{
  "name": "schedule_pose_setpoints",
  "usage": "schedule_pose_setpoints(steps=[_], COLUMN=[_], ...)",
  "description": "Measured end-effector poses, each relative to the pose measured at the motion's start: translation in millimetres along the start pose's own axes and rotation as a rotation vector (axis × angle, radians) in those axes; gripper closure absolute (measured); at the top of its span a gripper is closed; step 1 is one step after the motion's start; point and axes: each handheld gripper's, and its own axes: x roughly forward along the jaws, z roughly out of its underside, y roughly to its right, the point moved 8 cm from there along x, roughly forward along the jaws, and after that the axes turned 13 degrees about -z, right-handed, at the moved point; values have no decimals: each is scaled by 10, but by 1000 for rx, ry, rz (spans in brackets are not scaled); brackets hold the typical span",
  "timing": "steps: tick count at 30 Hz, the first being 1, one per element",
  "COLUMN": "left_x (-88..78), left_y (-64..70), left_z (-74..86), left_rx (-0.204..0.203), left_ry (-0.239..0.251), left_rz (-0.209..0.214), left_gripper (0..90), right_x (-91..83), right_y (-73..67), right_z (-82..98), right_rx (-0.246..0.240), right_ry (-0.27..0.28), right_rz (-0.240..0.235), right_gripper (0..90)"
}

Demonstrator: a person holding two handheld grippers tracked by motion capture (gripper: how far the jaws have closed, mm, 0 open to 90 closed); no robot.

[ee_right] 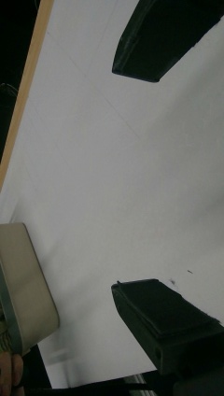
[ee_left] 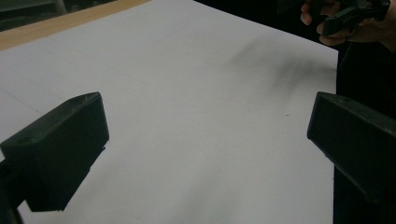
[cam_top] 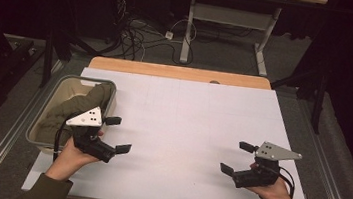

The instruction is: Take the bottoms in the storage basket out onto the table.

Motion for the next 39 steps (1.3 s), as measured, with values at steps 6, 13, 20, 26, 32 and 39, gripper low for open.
schedule_pose_setpoints(steps=[6, 13, 20, 26, 32, 39], left_x=[-18, -17, -21, -20, -32, -50], left_y=[-24, -6, -13, -12, -23, -66], left_z=[-31, -40, -102, -135, -166, -257], left_rx=[-11, -6, 6, 14, 30, 45], left_ry=[5, -1, -9, -20, -31, -18], left_rz=[-8, -8, -14, -12, -19, -28], left_gripper=[0, 0, 0, 0, 0, 0], right_x=[-2, 7, 32, 84, 92, 92], right_y=[37, 79, 103, 87, 88, 96], right_z=[36, 149, 171, 206, 212, 221], right_rx=[-9, 3, 9, 11, 12, 15], right_ry=[-1, -1, 13, 10, 17, 17], right_rz=[21, 37, 47, 42, 49, 52], right_gripper=[3, 2, 3, 2, 2, 2])
